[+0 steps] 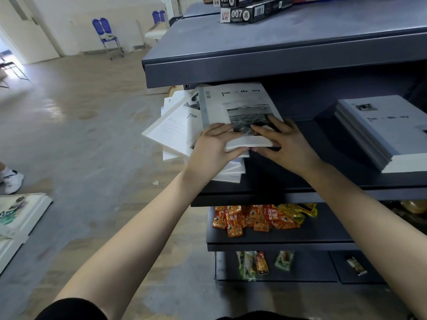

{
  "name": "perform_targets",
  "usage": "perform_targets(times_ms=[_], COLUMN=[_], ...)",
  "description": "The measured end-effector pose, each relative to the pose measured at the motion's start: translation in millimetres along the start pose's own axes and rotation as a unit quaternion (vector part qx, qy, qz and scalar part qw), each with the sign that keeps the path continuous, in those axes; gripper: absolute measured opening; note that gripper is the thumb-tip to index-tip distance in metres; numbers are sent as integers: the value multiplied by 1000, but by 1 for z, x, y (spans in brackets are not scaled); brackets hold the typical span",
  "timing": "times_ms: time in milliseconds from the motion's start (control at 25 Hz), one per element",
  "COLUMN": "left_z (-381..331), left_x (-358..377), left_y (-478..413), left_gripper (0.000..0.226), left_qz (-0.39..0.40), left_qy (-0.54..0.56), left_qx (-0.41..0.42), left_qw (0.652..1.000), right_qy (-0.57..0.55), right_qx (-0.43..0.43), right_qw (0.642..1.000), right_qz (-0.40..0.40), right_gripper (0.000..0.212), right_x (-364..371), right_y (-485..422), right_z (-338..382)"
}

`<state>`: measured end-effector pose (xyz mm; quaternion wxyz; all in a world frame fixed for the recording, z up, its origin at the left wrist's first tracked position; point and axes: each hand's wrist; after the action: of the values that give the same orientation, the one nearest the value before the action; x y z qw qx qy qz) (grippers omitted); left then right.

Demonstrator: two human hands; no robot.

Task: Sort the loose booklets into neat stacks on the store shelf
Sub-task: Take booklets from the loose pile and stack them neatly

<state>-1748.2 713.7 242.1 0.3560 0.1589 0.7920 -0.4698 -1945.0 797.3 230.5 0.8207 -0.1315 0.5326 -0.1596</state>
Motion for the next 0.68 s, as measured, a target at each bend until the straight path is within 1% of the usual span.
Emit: perform_targets(times_ms=[80,200,280,400,520,680], left_z=[-7,-17,-28,-48,-76,-119], left_x=[9,24,35,58,87,125], left_y=[-2,-5,-8,-19,-29,-44], left_gripper=[44,41,38,33,30,29], left_qz=[-10,-31,-39,-38,-23,-26], left_qy=[0,-15,-42,-35,-15,47], left_qx=[22,47,87,122,125,126], left_qw=[1000,998,995,991,992,991], right_qy=[-22,-22,-17,2,22,47], right_qx=[-22,-91,-104,-115,-109,-116], right_qw=[999,988,982,975,973,967], right_qz=[-41,-124,-156,-191,-203,-221], right_gripper=[57,45,42,40,39,37], right_x=[-7,-14,-20,-33,-54,-90], right_y=[6,14,21,37,57,85], right_z=[-8,-28,-42,-72,-107,-146])
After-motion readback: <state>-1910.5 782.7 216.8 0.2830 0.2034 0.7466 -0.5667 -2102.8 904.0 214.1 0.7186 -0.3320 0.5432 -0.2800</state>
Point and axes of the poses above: each hand's wrist, its own y-axis away from the middle knuckle, its own x-axis out of the palm, z = x × y
